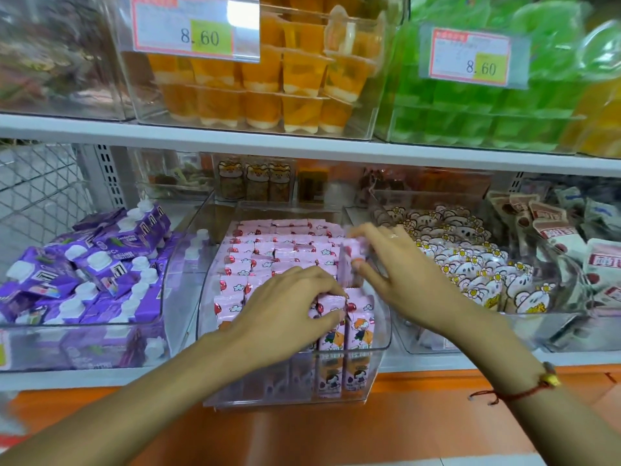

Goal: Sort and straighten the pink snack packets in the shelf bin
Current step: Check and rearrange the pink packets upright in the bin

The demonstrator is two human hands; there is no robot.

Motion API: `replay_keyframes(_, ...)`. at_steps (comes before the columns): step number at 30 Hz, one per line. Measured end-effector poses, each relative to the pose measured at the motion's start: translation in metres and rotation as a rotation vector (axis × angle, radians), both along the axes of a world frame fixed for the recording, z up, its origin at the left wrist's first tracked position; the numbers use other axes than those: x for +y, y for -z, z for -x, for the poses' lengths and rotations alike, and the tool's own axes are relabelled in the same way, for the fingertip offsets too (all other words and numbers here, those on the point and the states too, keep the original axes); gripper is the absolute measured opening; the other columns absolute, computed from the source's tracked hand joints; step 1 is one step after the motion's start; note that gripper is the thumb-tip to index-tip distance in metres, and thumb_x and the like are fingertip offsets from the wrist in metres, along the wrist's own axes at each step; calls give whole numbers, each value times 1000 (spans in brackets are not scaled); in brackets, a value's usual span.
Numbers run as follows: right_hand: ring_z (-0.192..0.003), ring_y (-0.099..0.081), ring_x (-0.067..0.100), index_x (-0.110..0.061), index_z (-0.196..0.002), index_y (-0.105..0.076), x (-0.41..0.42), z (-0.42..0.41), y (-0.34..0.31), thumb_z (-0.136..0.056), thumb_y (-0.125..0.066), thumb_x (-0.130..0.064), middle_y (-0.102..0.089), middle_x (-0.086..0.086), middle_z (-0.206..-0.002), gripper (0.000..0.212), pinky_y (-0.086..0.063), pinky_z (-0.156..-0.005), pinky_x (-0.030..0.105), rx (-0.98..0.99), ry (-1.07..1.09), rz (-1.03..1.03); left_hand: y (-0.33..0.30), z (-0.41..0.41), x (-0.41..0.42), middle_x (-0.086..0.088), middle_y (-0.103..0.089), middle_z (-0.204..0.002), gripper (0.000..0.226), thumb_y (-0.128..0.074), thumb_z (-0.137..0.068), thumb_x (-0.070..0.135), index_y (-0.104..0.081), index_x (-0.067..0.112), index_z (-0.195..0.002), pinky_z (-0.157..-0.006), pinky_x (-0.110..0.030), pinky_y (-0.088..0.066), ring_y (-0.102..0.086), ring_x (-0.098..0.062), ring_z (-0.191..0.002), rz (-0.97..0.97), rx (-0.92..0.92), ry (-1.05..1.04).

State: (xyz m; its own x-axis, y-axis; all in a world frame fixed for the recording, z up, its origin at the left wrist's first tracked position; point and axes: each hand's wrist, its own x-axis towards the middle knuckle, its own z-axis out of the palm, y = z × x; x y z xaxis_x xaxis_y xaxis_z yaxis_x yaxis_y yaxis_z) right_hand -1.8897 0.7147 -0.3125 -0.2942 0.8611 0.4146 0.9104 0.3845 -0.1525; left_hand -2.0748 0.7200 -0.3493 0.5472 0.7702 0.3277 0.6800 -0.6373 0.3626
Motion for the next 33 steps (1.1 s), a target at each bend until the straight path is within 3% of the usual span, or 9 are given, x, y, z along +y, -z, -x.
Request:
replay_keyframes(2,-123,-33,19,-24,-123,-56,3,-1,3,-97,-48,-26,-44,1,-133,27,-30,-98,31,-38,40,108,-1,1,0,21,-59,-116,28,-53,-91,48,-61,37,-115,-86,-30,-45,-51,-3,-101,24,-39,-7)
replay_keyframes(5,-127,-37,19,-22,-126,-57,2,-4,7,-97,-49,-27,-41,1,-137,30,-34,-102,33,77,46,162,-4,1,3,21,-63,-111,26,-50,-93,46,-62,36,-114,-84,-28,-47,-54,0,-100,50,-105,-33)
replay_keyframes(8,-108,-54,17,-22,-129,-51,-3,-7,8,-95,-50,-32,-51,-2,-124,35,-45,-89,34,173,91,124,-8,-3,10,19,-62,-97,22,-50,-95,41,-66,35,-109,-73,-25,-41,-50,-3,-91,34,-111,-54)
replay_keyframes(11,-82,-62,13,-25,-124,-54,-8,-10,7,-95,-51,-37,-60,-18,-89,32,-52,-76,35,205,117,109,-12,-13,15,18,-50,-82,20,-52,-94,41,-68,33,-103,-68,-27,-34,-42,-9,-89,23,-73,-51)
replay_keyframes(18,-76,-66,10,-26,-125,-56,-16,-13,9,-95,-51,-39,-60,-23,-72,33,-53,-73,34,254,92,127,-17,-26,29,16,-55,-70,17,-65,-87,41,-73,27,-93,-57,-23,-34,-49,-3,-70,128,-33,-56)
replay_keyframes(24,-80,-59,8,-25,-123,-57,-17,-10,7,-95,-53,-35,-57,-15,-88,31,-48,-72,28,296,97,74,-13,-27,20,12,-58,-95,7,-60,-91,33,-65,29,-88,-72,-28,-42,-52,-7,-89,57,-319,-112)
replay_keyframes(27,-106,-49,10,-23,-129,-53,-18,-5,3,-88,-64,-25,-51,-5,-114,42,-39,-85,22,361,18,56,-27,-24,11,17,-65,-92,7,-58,-92,34,-64,30,-93,-77,-26,-51,-60,0,-89,26,-596,-115)
replay_keyframes(29,-120,-45,11,-25,-134,-48,-20,1,-1,-85,-67,-21,-51,-7,-124,53,-37,-98,26,462,-67,118,-37,-22,3,19,-66,-86,4,-59,-91,37,-62,35,-89,-73,-14,-50,-61,5,-86,-5,-730,-98)
replay_keyframes(33,-109,-58,5,-20,-128,-52,-24,16,-7,-88,-66,-24,-63,-7,-116,42,-46,-97,32,644,-184,138,-46,-14,-9,19,-68,-87,7,-63,-91,27,-64,34,-91,-73,-8,-47,-63,2,-86,-25,-863,-29)
